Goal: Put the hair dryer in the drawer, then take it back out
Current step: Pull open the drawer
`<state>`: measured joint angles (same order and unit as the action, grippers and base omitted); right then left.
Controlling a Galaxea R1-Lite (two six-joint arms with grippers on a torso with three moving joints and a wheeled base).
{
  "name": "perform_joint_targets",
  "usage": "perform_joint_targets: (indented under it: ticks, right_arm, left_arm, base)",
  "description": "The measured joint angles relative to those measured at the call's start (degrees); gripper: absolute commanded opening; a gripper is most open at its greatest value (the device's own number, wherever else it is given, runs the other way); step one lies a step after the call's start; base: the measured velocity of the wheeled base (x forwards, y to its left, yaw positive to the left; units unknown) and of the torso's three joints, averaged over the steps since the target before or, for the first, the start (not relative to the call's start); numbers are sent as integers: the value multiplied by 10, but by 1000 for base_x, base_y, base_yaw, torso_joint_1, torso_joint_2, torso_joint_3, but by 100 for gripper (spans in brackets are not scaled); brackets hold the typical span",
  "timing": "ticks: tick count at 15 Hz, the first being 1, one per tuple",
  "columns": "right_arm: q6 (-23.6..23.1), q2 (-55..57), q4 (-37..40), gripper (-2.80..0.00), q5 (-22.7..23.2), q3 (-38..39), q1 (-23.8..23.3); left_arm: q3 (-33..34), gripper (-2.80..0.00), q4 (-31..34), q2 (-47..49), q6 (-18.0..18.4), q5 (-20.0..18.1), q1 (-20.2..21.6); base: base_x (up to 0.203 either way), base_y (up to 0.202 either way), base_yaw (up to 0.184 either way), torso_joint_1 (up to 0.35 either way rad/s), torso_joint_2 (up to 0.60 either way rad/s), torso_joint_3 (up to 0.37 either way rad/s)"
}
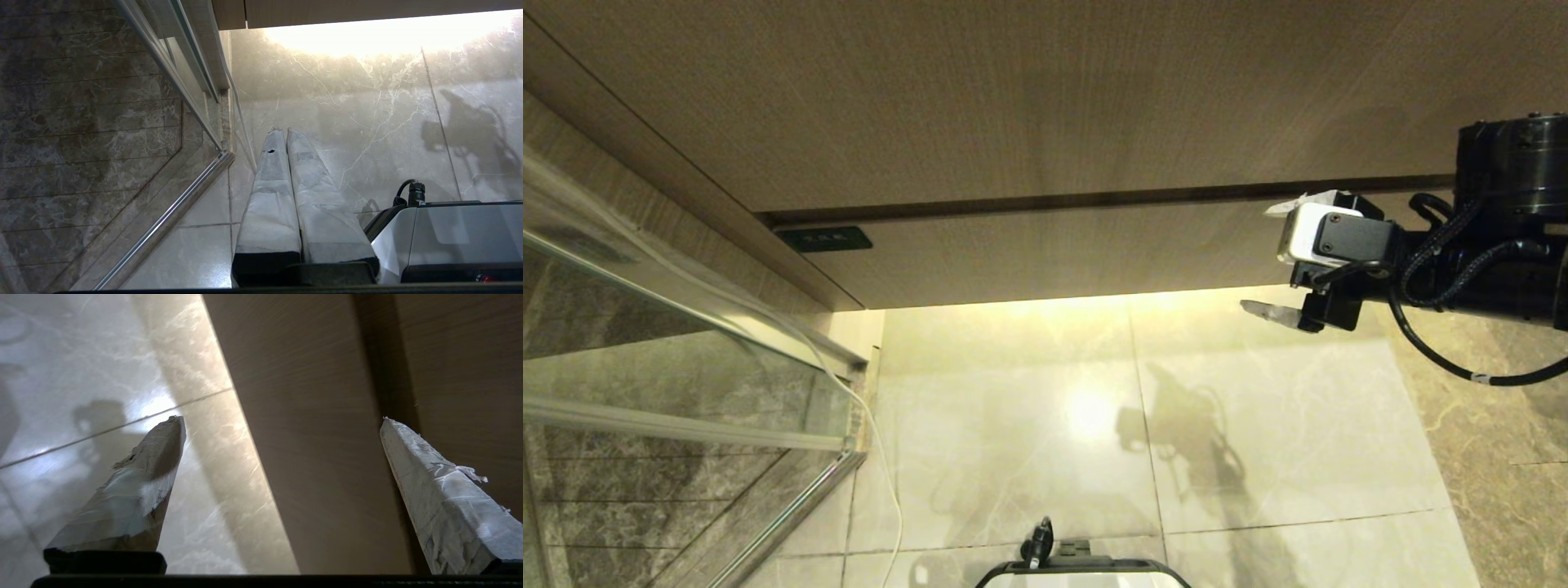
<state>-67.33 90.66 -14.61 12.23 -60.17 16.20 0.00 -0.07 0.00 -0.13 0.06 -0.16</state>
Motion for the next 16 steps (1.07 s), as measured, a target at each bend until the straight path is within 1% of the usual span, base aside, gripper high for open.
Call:
perform_joint_targets:
  ticks: [2,6,8,11,16]
  right_arm:
    - [0,16,-35,0,5,1,-2]
    - [0,50,-80,0,12,-4,-6]
    - [0,65,-100,0,12,-6,-8]
    - [1,89,-151,0,12,-9,-9]
    - [2,118,-198,0,10,-15,-9]
  left_arm:
    - [0,-280,0,0,0,0,0]
    - [0,-280,0,0,0,0,-1]
    - [0,-280,0,0,0,0,0]
    - [0,-280,0,0,0,0,0]
    - [0,-280,0,0,0,0,0]
  base:
    - [0,0,0,0,0,0]
    - [0,0,0,0,0,0]
    - [0,0,0,0,0,0]
    - [0,0,0,0,0,0]
    - [0,0,0,0,0,0]
